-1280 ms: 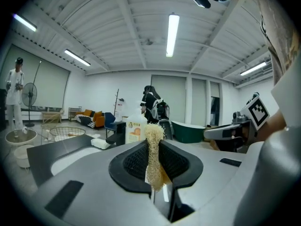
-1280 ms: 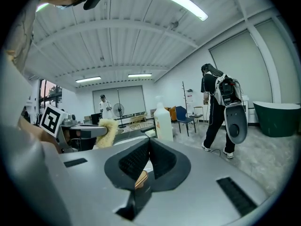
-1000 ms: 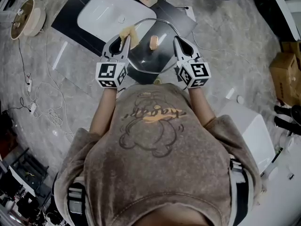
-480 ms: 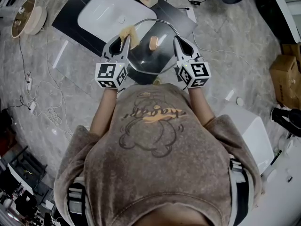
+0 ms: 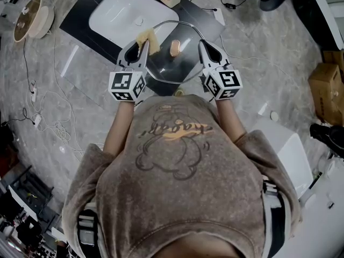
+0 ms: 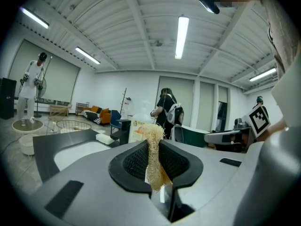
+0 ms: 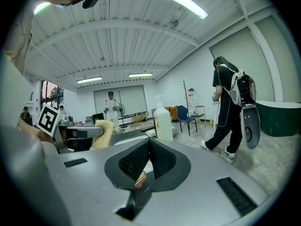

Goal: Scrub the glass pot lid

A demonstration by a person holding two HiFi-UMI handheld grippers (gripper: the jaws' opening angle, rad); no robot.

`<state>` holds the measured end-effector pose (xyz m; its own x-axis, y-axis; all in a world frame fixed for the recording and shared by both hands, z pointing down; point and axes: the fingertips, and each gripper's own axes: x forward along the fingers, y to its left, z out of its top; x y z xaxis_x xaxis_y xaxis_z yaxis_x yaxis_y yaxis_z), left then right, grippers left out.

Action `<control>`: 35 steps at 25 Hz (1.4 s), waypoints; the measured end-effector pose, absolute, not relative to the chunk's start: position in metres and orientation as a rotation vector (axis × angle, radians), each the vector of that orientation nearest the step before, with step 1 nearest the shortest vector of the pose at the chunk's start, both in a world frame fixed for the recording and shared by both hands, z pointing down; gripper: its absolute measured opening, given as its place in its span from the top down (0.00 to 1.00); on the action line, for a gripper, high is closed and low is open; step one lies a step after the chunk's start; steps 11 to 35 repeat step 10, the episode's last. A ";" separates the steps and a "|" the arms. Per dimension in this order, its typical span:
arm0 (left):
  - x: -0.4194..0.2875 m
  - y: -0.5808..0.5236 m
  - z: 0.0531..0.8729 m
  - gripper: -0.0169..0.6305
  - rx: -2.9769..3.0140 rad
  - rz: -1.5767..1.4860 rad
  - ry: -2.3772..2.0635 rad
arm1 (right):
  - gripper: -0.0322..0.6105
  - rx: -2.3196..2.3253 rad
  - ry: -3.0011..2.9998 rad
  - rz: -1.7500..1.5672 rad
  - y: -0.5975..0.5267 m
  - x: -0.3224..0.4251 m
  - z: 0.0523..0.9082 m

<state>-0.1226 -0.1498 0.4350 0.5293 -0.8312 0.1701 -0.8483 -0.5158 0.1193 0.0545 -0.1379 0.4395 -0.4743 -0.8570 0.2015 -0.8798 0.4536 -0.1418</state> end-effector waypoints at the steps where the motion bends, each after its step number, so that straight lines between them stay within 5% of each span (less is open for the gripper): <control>1: -0.123 -0.149 0.435 0.87 2.579 0.135 -1.433 | 0.95 1.552 -2.593 0.344 -0.137 0.054 0.439; 35: -0.130 -0.145 0.431 0.87 2.576 0.139 -1.438 | 0.95 1.529 -2.596 0.349 -0.131 0.049 0.438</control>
